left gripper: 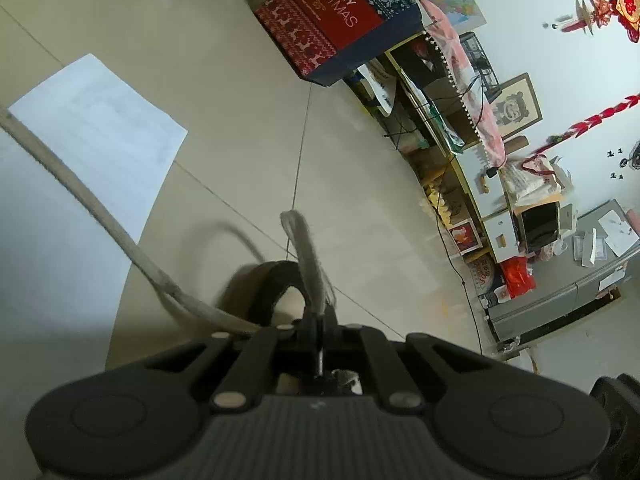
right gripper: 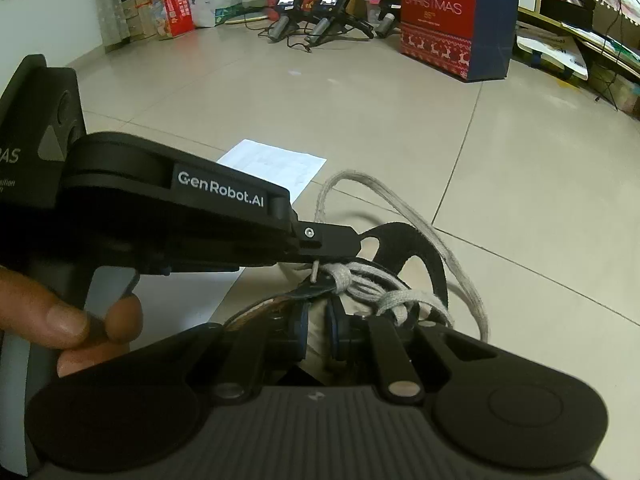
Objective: Lace up shoes with both hands
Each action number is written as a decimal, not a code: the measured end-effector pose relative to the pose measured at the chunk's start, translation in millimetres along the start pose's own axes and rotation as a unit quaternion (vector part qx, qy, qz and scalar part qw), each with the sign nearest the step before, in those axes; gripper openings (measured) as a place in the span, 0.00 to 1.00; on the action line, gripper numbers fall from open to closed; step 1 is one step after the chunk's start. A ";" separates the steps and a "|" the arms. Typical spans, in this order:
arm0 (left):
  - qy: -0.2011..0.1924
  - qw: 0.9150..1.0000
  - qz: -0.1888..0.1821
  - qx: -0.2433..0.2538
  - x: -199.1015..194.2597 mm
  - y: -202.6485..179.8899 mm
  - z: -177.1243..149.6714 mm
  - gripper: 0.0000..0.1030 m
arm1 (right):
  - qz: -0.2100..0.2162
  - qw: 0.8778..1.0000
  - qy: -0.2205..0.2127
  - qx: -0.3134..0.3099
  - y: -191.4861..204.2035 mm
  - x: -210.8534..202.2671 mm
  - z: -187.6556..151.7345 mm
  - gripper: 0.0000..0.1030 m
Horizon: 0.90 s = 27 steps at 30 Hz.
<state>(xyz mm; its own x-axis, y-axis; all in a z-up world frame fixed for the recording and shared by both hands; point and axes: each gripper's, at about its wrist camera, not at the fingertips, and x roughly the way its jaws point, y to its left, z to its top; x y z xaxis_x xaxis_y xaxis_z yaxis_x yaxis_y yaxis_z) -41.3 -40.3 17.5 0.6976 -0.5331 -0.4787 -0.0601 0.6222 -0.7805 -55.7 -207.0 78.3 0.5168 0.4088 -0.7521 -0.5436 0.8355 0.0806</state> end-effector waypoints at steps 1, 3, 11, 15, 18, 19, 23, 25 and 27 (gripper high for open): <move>-0.001 1.000 0.000 0.001 -0.1 0.2 -0.5 0.03 | 0.000 1.000 0.000 0.003 -0.2 0.2 0.0 0.11; -0.002 1.000 -0.001 0.002 -0.4 0.5 -1.5 0.03 | 0.001 1.000 -0.001 0.010 -0.6 0.6 -0.2 0.12; -0.008 1.000 -0.001 0.012 -2.7 -0.4 -4.7 0.03 | 0.003 1.000 -0.002 0.028 -0.7 1.2 -0.2 0.12; -0.007 0.999 0.002 0.037 -2.7 -5.2 -7.3 0.03 | 0.006 0.999 -0.002 0.041 -2.0 2.0 -0.3 0.11; -0.008 0.998 0.008 0.069 -3.9 -11.1 -10.2 0.03 | 0.010 0.999 -0.001 0.046 -3.3 3.8 0.1 0.09; -0.011 0.997 0.011 0.080 -4.8 -12.7 -11.1 0.03 | 0.012 0.999 0.001 0.045 -3.6 4.5 1.0 0.09; -0.016 0.994 0.013 0.111 -7.6 -16.3 -13.9 0.03 | 0.025 0.998 0.005 0.053 -6.5 4.5 2.9 0.02; -0.014 0.993 0.012 0.116 -8.1 -16.5 -13.6 0.03 | 0.018 0.999 0.005 0.045 -4.6 3.5 1.5 0.01; -0.008 0.993 0.010 0.116 -8.1 -17.1 -10.4 0.04 | 0.014 0.999 0.010 0.040 -3.6 3.5 2.6 0.01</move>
<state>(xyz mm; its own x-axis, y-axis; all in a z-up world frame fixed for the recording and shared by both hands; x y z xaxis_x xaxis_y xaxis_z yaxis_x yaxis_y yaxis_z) -53.3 -52.5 30.5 0.7098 -0.5116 -0.4842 0.0912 0.7484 -0.6570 -50.2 -207.6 77.1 0.4884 0.4251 -0.7621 -0.5020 0.8512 0.1531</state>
